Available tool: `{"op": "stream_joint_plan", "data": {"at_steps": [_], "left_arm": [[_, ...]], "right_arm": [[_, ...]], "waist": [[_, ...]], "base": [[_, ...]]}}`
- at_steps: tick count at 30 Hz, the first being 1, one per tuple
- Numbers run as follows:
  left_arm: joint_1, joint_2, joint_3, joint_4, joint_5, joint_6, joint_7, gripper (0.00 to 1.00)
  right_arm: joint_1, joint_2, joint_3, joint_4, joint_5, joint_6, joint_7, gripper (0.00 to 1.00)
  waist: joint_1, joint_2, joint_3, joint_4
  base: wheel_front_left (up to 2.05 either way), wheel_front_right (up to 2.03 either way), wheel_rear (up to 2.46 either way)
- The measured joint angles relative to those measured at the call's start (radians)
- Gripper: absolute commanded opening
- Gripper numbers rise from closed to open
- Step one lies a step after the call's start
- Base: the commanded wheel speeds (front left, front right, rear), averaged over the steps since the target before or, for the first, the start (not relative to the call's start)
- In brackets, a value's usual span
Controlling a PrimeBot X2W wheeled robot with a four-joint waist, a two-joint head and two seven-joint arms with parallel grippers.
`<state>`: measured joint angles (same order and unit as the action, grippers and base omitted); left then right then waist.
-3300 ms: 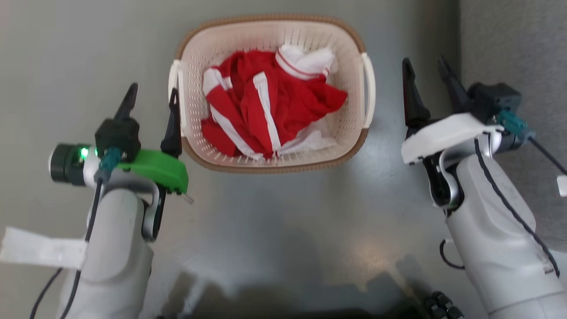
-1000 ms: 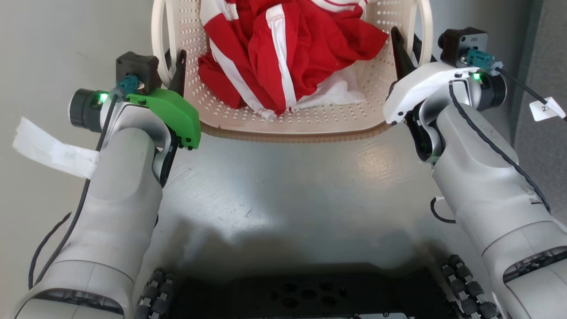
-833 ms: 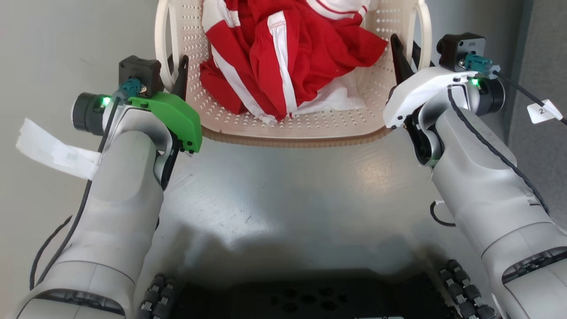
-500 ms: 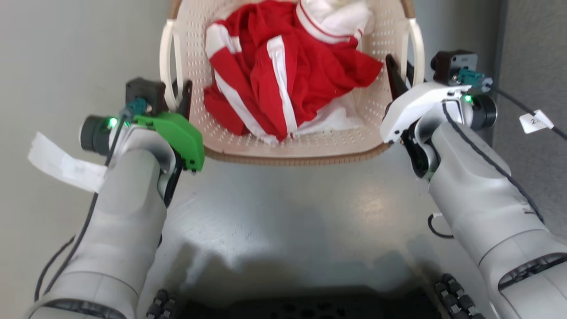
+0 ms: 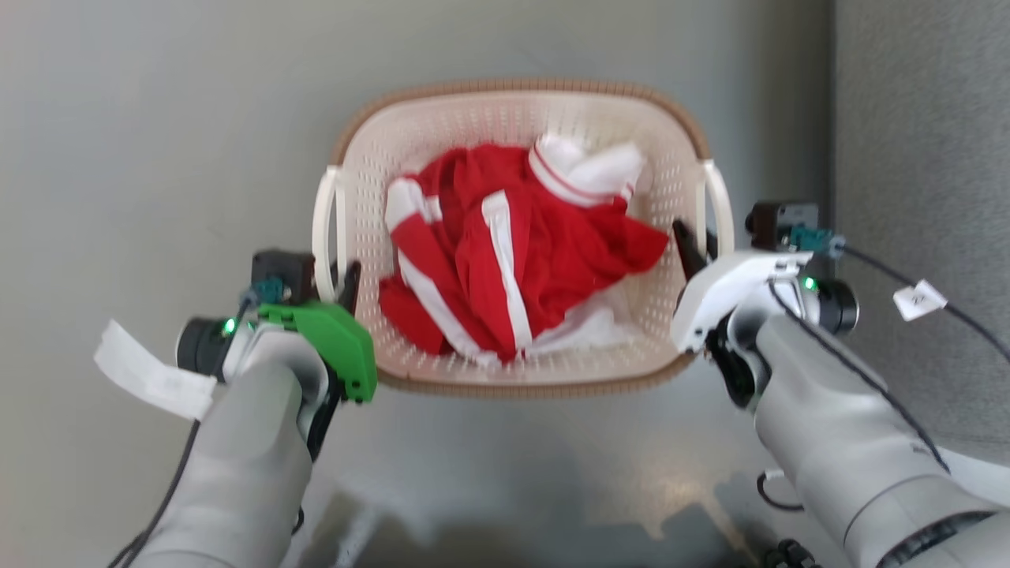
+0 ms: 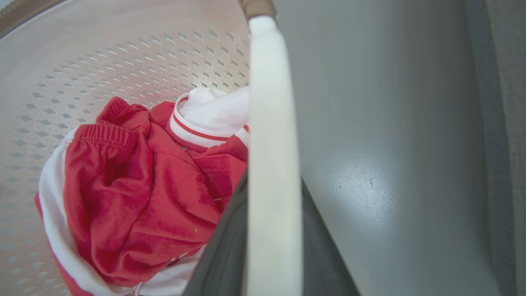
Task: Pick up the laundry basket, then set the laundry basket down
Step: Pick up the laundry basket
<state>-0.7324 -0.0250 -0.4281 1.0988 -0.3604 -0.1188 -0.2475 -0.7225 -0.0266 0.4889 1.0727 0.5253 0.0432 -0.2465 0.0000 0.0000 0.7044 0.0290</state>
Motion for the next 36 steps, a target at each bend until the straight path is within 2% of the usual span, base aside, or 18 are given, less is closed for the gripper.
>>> {"op": "stream_joint_plan", "data": {"at_steps": [15,36], "left_arm": [[0.133,-0.01,-0.058,0.078,-0.07,-0.013,0.092,0.0],[0.327,-0.007,-0.114,0.095,-0.147,-0.015,0.168,0.0]], "right_arm": [[0.148,0.004,0.101,0.04,0.104,0.029,0.125,0.0],[0.342,0.001,0.209,0.023,0.218,0.03,0.23,0.0]], "waist": [[0.0,0.0,-0.204,-0.011],[-0.0001,0.0,-0.473,-0.036]], "base": [[0.0,0.0,0.0],[0.0,0.0,0.0]]}}
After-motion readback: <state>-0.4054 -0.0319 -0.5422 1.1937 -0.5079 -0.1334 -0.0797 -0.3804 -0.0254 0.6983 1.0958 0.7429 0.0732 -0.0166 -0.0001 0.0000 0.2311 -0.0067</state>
